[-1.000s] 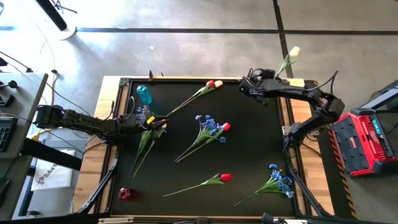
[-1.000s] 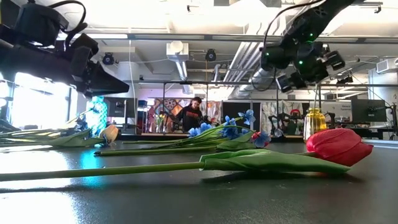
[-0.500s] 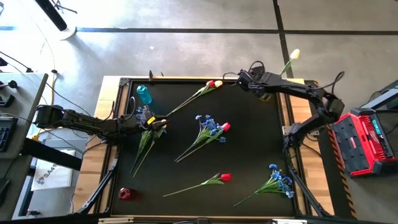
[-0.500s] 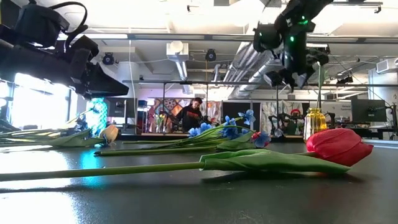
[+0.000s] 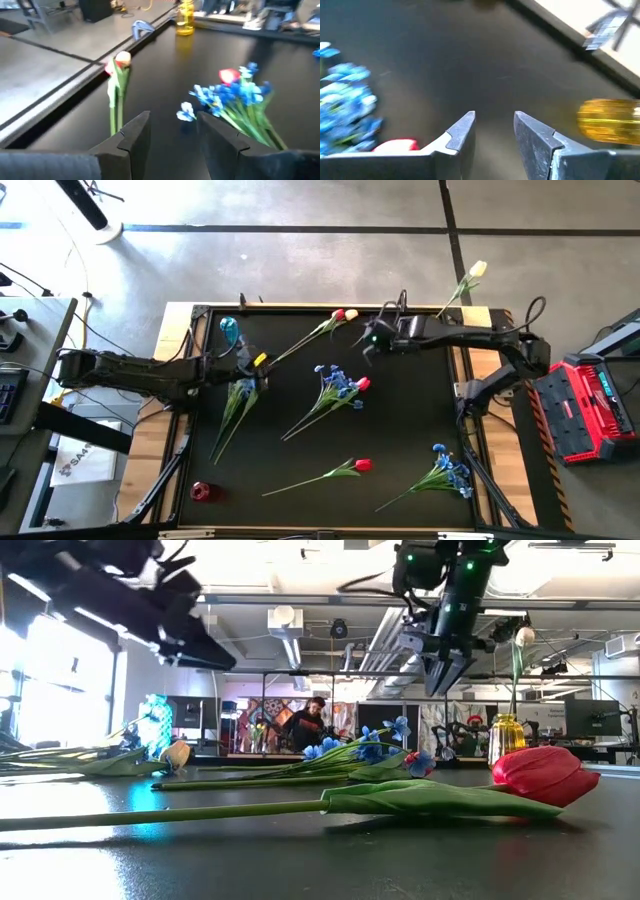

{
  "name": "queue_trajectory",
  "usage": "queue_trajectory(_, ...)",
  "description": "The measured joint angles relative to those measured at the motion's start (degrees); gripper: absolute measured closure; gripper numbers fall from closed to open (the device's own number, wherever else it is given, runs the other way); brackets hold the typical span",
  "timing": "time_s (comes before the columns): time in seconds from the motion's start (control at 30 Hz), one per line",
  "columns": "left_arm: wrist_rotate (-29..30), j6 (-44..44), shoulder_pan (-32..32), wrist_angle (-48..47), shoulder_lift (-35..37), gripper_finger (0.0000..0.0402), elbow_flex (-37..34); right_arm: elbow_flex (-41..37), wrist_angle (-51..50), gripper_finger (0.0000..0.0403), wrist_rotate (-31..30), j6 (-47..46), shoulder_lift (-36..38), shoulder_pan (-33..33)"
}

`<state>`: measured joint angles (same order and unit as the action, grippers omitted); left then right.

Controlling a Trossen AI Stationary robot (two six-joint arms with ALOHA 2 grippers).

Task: Sort flowers into vase by color
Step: Put the top yellow flower into the yellow vase

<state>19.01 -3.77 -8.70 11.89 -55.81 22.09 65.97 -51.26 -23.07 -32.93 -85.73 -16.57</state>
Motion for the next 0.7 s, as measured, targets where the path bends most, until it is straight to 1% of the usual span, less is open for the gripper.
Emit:
queue_trajectory(0.07,-2.6,1.2,-2.6,-2.3,-2.6,0.0253,2.8,-1.7,2.7,0.0279,2.5,0.1,0.0,2.0)
queue_trajectory(0.2,-10.2,1.6,-7.3,-3.0,-10.3,0.0253,8.0,-5.9,9.2,0.0279,6.4,0.3,0.0,5.8)
queue_trajectory(0.3,-12.7,3.1,-9.4,-3.2,-17.4,0.0253,12.3,-9.1,14.0,0.0279,7.8,-0.2,0.0,8.4)
queue_trajectory(0.4,-13.7,4.4,-11.2,-3.7,-24.1,0.0253,16.8,-11.4,17.7,0.0279,6.5,-1.9,0.0,10.4)
queue_trajectory(0.57,-16.8,7.4,-14.3,-7.5,-34.1,0.0254,24.8,-13.1,18.7,0.0279,1.0,-3.1,0.0,11.6)
queue_trajectory(0.7,-17.1,9.5,-16.8,-10.9,-41.1,0.0263,31.3,-14.3,21.2,0.0279,-0.7,-3.0,0.0,11.6)
